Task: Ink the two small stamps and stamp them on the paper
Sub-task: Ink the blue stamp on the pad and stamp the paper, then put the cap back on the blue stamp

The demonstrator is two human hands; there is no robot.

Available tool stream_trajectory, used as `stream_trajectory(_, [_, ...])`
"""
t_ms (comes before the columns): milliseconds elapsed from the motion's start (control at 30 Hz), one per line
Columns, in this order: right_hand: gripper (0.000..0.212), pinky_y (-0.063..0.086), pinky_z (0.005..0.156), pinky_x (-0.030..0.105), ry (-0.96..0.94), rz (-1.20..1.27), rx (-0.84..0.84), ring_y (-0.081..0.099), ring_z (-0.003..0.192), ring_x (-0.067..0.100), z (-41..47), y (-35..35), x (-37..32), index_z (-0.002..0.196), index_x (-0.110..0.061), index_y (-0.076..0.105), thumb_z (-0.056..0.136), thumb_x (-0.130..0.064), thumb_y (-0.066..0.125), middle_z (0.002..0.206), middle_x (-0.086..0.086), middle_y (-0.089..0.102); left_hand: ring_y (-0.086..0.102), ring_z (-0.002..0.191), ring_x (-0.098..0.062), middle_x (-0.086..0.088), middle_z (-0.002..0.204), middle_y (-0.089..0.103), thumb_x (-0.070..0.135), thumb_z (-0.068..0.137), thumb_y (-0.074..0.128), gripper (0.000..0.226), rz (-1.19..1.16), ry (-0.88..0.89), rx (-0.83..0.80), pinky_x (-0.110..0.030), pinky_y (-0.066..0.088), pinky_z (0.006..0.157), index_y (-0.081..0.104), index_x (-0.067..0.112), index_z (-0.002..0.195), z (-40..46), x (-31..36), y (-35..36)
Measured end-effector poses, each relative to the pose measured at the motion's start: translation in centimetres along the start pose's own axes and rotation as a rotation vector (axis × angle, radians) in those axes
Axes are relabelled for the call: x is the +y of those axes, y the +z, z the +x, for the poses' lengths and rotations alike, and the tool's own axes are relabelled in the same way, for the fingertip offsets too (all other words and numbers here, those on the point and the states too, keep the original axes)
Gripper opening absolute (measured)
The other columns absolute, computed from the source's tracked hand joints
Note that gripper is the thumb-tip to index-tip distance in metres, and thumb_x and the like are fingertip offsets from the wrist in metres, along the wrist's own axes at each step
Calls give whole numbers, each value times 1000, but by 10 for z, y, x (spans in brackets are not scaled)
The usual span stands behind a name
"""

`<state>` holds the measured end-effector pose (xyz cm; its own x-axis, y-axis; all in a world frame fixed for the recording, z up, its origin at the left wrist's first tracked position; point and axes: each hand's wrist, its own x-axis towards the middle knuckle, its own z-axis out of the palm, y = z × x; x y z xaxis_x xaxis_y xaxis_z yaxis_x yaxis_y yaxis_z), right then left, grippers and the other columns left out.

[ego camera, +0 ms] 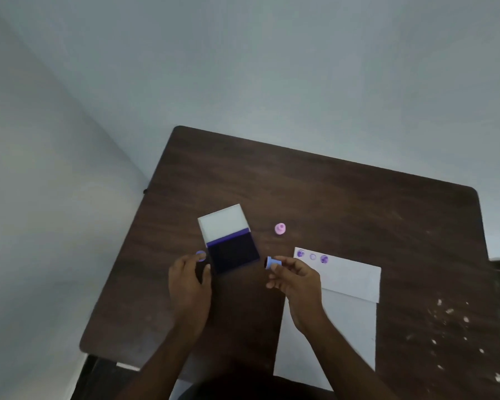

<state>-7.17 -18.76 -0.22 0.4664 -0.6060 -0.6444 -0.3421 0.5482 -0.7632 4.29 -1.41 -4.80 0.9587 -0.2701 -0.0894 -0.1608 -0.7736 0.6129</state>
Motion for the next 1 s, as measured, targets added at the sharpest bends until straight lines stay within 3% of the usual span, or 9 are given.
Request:
stream_trajectory(233, [16, 59, 63, 31, 132, 159, -136, 67, 74, 26, -8, 31, 0, 99, -5, 73, 86, -4, 64, 88, 18, 74, 48, 119, -19, -4, 128, 56, 21, 85, 66, 44, -10, -86, -61, -33, 39, 99, 54, 17, 128, 17, -26, -3])
stream_trajectory(433, [23, 58, 70, 34, 216, 252, -154, 65, 76, 25, -12, 45, 0, 107, 2, 69, 87, -7, 62, 92, 21, 70, 49, 117, -20, -5, 128, 57, 29, 86, 66, 51, 24, -36, -92, -33, 42, 97, 52, 15, 133, 29, -32, 5])
stream_trajectory(600, [23, 56, 75, 35, 263, 330, -156, 66, 84, 26, -18, 55, -1, 103, 0, 71, 83, -11, 66, 92, 18, 71, 51, 108, -17, -6, 119, 59, 25, 86, 67, 38, -34, 16, -86, -31, 44, 93, 61, 15, 122, 33, -35, 5])
stream_trajectory(767, [20, 55, 76, 36, 306, 392, -148, 67, 84, 27, -21, 64, -3, 98, -1, 72, 81, -11, 67, 90, 18, 72, 62, 101, -16, -3, 110, 68, 26, 86, 67, 31, -251, -96, -56, -28, 49, 89, 65, 14, 115, 30, -27, -7])
stream_trajectory(1000, [20, 57, 69, 34, 348, 449, -120, 69, 77, 25, -21, 71, -2, 100, 1, 69, 83, -8, 65, 87, 18, 72, 64, 88, 0, 13, 96, 68, 22, 85, 69, 27, -625, -374, -129, -21, 55, 80, 66, 20, 112, 21, -9, -34])
